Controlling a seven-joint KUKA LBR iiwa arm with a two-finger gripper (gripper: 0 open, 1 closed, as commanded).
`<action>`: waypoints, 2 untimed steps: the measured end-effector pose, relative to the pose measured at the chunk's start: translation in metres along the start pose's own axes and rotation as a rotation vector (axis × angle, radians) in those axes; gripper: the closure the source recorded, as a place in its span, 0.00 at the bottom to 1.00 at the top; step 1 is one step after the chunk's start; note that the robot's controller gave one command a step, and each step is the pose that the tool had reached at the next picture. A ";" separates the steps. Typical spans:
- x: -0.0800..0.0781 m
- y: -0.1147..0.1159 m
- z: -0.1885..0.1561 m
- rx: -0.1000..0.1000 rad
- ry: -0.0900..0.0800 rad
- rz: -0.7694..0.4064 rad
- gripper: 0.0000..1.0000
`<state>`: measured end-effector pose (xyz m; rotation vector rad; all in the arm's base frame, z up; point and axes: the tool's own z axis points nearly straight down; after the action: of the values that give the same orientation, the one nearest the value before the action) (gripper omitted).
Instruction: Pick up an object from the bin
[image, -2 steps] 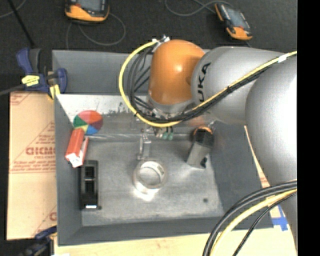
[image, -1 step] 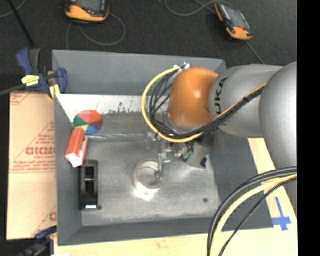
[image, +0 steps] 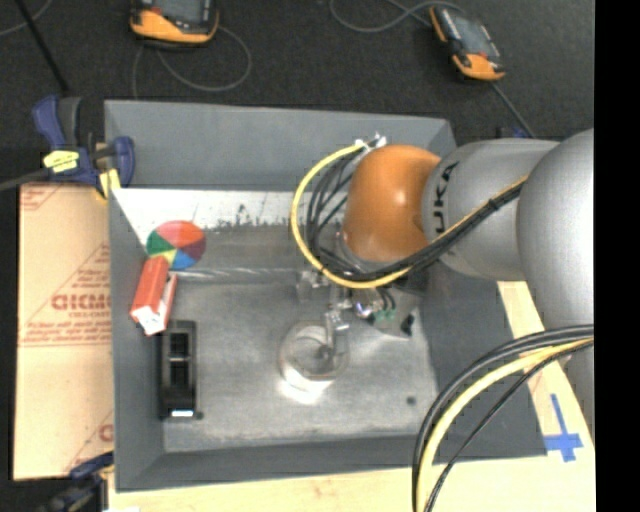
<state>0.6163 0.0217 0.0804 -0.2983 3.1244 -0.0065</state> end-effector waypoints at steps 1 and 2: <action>0.032 0.043 0.009 -0.005 0.000 0.155 1.00; 0.032 0.043 0.009 -0.005 0.000 0.156 0.00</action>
Offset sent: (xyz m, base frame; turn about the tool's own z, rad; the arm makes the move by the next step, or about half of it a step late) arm 0.0000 0.0000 0.0000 0.0000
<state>0.5773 0.0575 0.0707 -0.0544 3.1384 0.0022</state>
